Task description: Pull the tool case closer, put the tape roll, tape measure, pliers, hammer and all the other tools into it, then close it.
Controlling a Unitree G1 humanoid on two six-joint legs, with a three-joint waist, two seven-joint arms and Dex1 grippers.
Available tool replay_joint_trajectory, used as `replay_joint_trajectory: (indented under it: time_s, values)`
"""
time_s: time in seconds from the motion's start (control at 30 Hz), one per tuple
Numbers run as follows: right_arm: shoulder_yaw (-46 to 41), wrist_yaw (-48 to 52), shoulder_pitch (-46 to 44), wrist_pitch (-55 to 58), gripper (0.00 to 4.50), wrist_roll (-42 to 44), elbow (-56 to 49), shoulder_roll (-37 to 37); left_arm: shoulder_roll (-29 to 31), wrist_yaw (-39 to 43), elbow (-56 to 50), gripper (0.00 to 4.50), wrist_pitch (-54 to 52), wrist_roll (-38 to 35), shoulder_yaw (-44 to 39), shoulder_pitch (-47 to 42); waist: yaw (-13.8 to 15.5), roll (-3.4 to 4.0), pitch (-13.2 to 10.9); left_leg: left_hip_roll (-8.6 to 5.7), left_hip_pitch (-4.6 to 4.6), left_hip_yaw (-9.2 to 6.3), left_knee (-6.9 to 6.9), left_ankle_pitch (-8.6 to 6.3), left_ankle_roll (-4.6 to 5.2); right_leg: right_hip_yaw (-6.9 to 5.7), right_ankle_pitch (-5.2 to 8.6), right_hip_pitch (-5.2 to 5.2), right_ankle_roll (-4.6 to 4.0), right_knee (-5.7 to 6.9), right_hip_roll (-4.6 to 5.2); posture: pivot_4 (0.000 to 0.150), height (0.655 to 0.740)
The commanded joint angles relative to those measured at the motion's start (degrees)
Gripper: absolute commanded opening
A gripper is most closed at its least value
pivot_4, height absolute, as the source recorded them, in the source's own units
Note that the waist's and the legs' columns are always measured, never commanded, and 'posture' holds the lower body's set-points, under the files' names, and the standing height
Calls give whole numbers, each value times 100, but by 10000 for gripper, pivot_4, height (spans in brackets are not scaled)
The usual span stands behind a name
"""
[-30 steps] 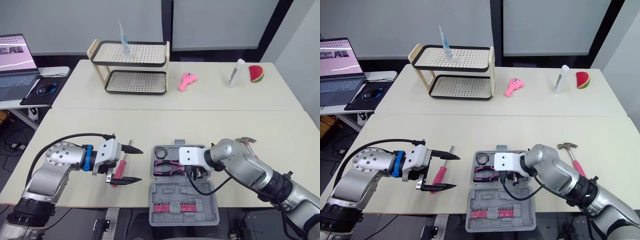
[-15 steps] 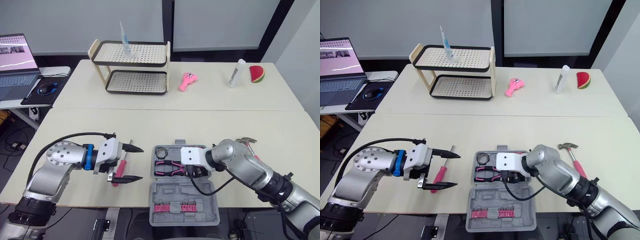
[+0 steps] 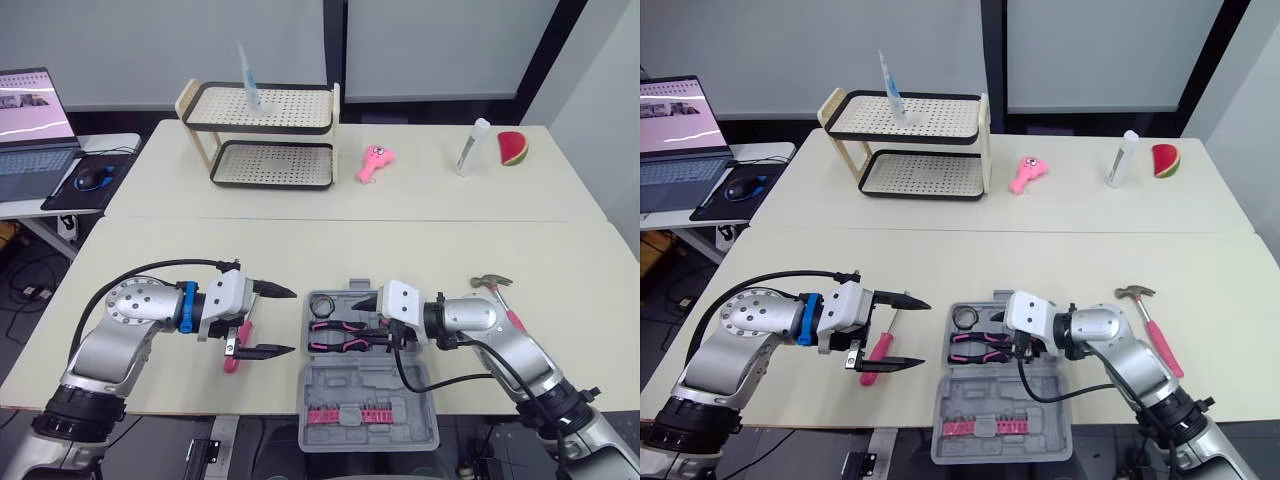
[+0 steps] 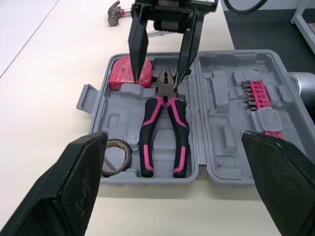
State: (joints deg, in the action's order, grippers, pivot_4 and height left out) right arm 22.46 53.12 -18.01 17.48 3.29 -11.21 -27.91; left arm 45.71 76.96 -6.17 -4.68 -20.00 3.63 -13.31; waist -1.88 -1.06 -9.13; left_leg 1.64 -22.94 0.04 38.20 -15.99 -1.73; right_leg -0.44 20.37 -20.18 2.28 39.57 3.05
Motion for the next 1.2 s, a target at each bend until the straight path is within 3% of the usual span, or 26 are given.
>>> replay_joint_trajectory:
  time_s: [0.03, 0.33, 0.83, 1.1, 1.2]
  values:
    - [-50, -211, 78, -376, 14441, -89, 211, 121, 5, -70, -154, 45000, 13, -11, -31, -42, 5, 0, 0, 0, 0, -1, 0, 0, 0, -1, 0, 0, 0, 1, -2, 1500, 7400]
    - [106, -372, 11, -959, 391, -458, 1047, 291, 18, -103, -164, 45000, -2, 12, 5, -54, 14, 0, 0, -3, 1, 0, 0, 1, -1, -1, 0, 0, 0, 2, -2, 1500, 7400]
    - [179, -204, -30, -1108, 391, -720, 1782, 229, -3, -235, -188, 45000, 107, 103, 16, 218, 20, 0, 3, -3, 8, 1, 1, 0, -1, -1, 0, 9, 0, 1, -2, 1500, 7400]
    - [-612, 340, 68, -653, 391, 367, 398, -130, 132, -428, -148, 45000, -508, -386, -483, 392, 24, 2, 1, -2, 1, 1, 1, 0, -1, 0, 0, 5, 0, 0, 1, 1500, 7400]
    - [-1284, 667, 203, -224, 6531, 905, -257, -819, 363, -403, -11, 45000, -877, -676, -967, 572, 25, 2, 0, 0, 3, -3, 1, 0, 0, -1, 0, 7, 0, 0, 3, 1500, 7400]
